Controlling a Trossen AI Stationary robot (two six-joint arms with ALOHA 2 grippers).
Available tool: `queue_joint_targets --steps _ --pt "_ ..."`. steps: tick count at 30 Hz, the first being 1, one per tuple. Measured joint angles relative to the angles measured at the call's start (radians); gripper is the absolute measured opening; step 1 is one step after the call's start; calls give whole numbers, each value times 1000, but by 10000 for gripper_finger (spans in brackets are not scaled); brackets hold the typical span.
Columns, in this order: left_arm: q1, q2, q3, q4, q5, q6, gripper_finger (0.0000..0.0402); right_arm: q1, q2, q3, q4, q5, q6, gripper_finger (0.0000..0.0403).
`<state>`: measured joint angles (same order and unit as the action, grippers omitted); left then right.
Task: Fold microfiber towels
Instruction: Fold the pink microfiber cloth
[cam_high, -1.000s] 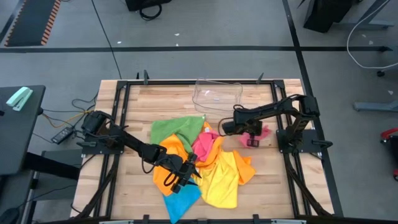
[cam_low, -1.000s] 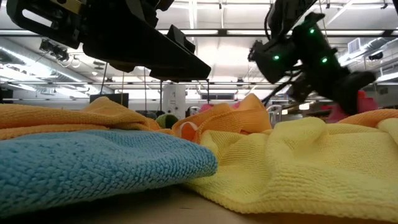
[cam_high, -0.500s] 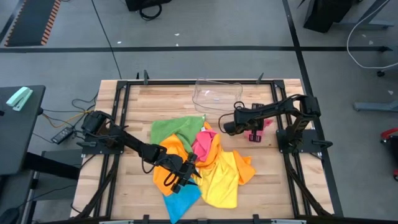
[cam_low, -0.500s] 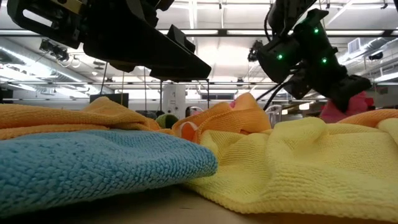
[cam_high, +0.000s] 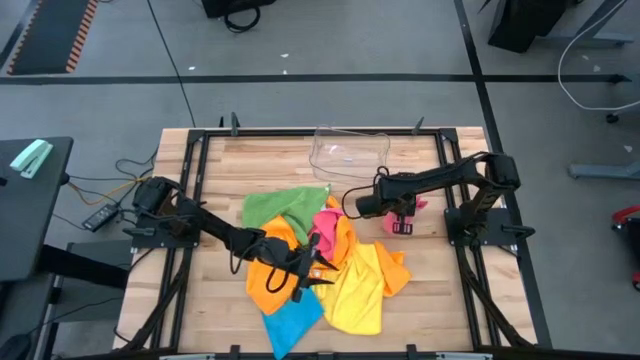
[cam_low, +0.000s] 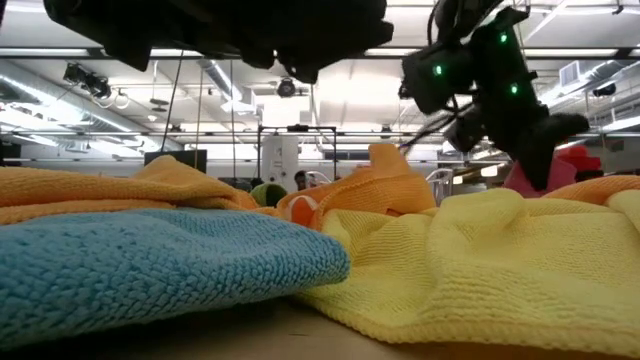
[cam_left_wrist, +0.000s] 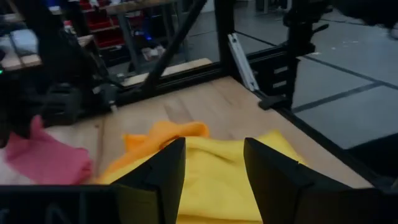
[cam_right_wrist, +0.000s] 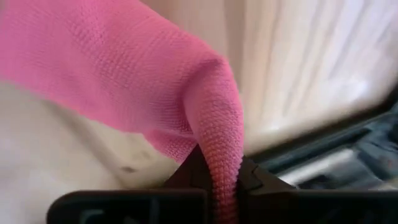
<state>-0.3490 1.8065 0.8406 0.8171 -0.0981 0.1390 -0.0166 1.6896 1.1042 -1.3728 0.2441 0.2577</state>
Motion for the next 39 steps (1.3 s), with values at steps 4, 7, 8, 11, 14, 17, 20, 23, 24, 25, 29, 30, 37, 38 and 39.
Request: queue_joint_targets --steps 4,7,8,11,14,17,20,23,24,25,29,30,37,38,39 --pt "34 33 9 44 -40 -22 167 0 -91 0 71 -105 11 21" --pt "50 97 64 47 -47 -49 160 0 -174 0 126 -161 39 22" --pt "54 120 85 46 -46 -50 158 0 -199 0 148 -169 52 22" --pt "58 194 156 21 -52 -49 151 0 -257 0 190 -167 86 22" --pt "66 237 215 -20 -110 -66 147 10 -286 0 193 -121 121 23" --pt "85 240 246 -74 -186 -89 151 54 -295 0 191 -52 144 23" --pt "117 225 259 -112 -214 -126 165 110 -294 0 190 -6 166 23" --pt "154 201 273 -113 -208 -167 185 176 -294 0 184 62 189 23" --pt "165 197 279 -107 -186 -177 193 198 -294 0 177 86 193 23" --pt "176 193 283 -109 -156 -180 202 221 -294 0 172 110 197 23" --pt "203 194 331 -123 -81 -180 239 284 -294 0 168 181 230 23" --pt "208 193 349 -132 -77 -180 248 292 -294 4 161 189 242 23" --pt "255 193 393 -181 -81 -193 285 340 -294 64 147 278 290 23" --pt "261 193 394 -180 -81 -207 285 343 -294 75 149 280 293 23" --pt "267 193 394 -183 -81 -214 285 343 -294 86 150 279 294 23"
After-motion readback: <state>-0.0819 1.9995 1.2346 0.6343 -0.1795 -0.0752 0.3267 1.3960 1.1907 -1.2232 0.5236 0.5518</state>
